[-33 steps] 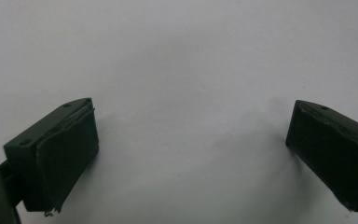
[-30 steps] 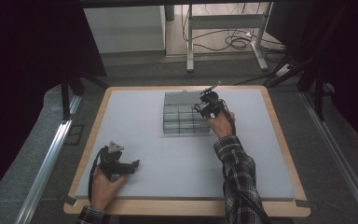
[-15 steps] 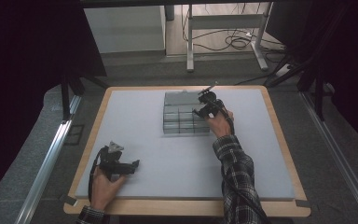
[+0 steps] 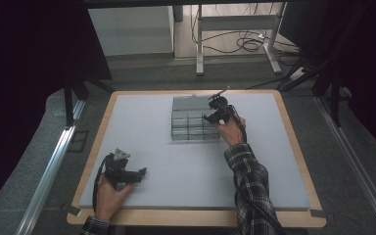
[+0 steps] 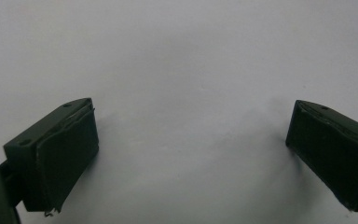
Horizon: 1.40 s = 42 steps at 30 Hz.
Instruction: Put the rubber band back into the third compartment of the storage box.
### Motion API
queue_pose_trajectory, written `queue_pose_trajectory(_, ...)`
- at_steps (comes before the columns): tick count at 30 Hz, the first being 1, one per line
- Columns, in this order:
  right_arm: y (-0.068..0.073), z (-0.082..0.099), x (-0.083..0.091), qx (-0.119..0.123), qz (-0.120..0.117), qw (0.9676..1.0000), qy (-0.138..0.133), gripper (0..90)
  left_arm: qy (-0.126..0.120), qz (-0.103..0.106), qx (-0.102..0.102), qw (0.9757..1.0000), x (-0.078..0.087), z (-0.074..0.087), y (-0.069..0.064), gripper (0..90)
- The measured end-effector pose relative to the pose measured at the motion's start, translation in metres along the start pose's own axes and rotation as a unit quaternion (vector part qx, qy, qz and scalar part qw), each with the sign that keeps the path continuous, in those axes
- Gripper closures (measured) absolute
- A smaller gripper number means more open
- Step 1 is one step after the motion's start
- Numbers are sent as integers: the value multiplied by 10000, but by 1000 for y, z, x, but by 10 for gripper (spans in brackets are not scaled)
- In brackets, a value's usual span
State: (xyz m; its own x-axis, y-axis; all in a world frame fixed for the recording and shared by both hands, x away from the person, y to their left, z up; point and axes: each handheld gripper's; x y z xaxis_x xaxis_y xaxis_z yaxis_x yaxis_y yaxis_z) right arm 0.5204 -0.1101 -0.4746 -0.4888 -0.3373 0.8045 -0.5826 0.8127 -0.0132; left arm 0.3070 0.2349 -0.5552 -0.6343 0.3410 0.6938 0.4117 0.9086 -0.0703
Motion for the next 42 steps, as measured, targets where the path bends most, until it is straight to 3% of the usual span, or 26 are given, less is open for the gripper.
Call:
queue_pose_trajectory(15,10,5,20,217,-178,9994,-190,605,-3,0,4,10000,0,0,0,20)
queue_pose_trajectory(42,26,26,39,326,-329,9984,-309,355,-4,-2,8,10000,0,0,0,20)
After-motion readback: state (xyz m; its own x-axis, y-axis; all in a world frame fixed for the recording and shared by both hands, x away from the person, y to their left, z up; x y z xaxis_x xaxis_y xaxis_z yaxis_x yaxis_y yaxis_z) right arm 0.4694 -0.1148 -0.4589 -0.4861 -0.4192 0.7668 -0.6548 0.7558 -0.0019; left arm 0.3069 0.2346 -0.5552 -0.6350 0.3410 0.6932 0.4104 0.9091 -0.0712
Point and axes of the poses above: each handheld gripper's, and its own axes: x roughly backward along the jaws, z roughly out of its underside, y roughly to its left, and after that the axes turned 2 degrees about -y, right-handed
